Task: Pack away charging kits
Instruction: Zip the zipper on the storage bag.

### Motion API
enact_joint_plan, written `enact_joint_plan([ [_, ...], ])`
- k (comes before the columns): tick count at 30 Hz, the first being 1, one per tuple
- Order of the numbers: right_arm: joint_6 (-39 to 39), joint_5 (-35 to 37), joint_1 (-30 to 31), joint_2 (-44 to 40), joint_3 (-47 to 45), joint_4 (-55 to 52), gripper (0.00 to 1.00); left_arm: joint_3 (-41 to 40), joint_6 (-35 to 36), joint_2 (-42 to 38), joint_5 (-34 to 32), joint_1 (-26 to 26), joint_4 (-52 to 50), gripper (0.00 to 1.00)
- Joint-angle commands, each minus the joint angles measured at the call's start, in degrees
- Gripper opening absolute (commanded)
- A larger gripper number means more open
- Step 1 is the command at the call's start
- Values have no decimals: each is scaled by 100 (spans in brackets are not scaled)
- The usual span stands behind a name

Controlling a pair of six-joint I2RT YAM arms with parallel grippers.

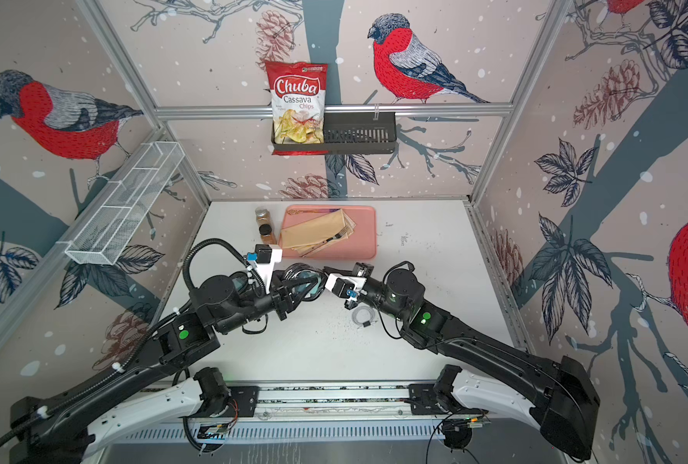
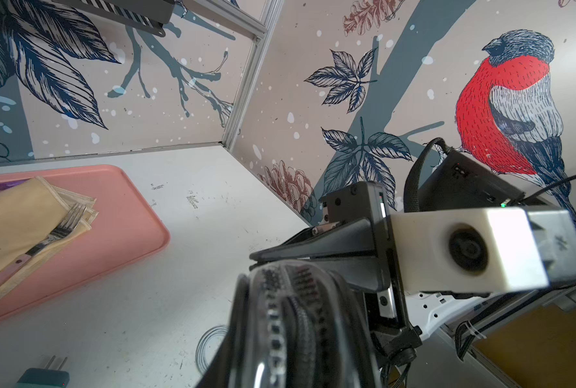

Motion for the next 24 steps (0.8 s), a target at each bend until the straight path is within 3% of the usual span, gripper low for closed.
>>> enact_joint_plan([
  [1,-498,-247,-7,-51,142,379,0,16,55,125,433,-7,-831,0],
  [6,-1090,-220,-8,68,511,-162,0,59,92,278,495,-14,-932,0],
  [11,-1195,-118,-28,143,816,-337,1,-20,94,334,477,-7,-939,0],
  [13,-1017,-127,-21,128,820,-271,17,-129,31,209,193,-7,-924,0],
  [17,-559,-237,-19,10,497,-90,40,-532,-236,-329,-951,4,-687,0],
  [21,-328,-300,-12,-187,1,-137,47,-750,-462,-862,-1986,313,-826,0],
  [24,42,-115,-21,-449,-484,93,50,-967,-653,-1255,-2221,902,-856,0],
])
